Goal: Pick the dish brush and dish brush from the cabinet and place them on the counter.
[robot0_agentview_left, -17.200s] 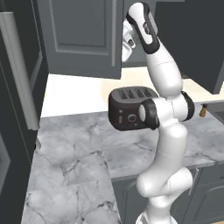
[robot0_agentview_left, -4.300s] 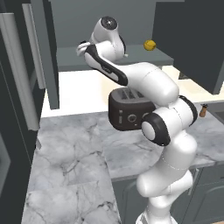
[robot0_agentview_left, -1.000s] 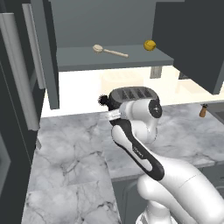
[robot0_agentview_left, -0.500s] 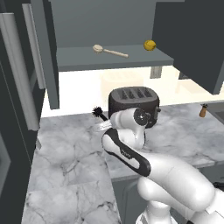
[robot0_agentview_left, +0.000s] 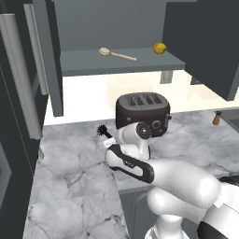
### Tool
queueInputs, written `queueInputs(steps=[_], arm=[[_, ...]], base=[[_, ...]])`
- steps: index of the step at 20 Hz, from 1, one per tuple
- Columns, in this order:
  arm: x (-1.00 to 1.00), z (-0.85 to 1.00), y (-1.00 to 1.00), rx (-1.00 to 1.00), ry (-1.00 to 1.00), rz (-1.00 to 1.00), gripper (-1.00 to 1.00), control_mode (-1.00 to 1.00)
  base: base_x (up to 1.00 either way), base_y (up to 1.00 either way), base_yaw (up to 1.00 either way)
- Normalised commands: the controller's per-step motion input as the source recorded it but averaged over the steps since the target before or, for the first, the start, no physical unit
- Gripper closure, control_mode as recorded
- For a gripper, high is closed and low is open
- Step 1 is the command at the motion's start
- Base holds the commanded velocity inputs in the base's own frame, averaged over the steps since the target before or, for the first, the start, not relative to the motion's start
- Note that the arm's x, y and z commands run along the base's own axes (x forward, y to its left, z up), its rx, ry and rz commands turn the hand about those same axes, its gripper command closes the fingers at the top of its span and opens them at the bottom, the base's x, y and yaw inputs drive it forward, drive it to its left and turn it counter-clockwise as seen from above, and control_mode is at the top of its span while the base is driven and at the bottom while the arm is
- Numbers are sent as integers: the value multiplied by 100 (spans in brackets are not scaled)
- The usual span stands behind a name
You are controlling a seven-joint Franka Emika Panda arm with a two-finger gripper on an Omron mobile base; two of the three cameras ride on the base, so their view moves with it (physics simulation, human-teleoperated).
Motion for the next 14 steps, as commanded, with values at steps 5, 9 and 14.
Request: queueInputs(steps=[5, 9, 14], arm=[[2, -33, 1, -3, 5, 1, 100, -100], [1, -33, 1, -3, 1, 0, 100, -100], [5, -38, 1, -4, 1, 0, 100, -100]], base=[[0, 0, 0], [0, 0, 0], [0, 0, 0]])
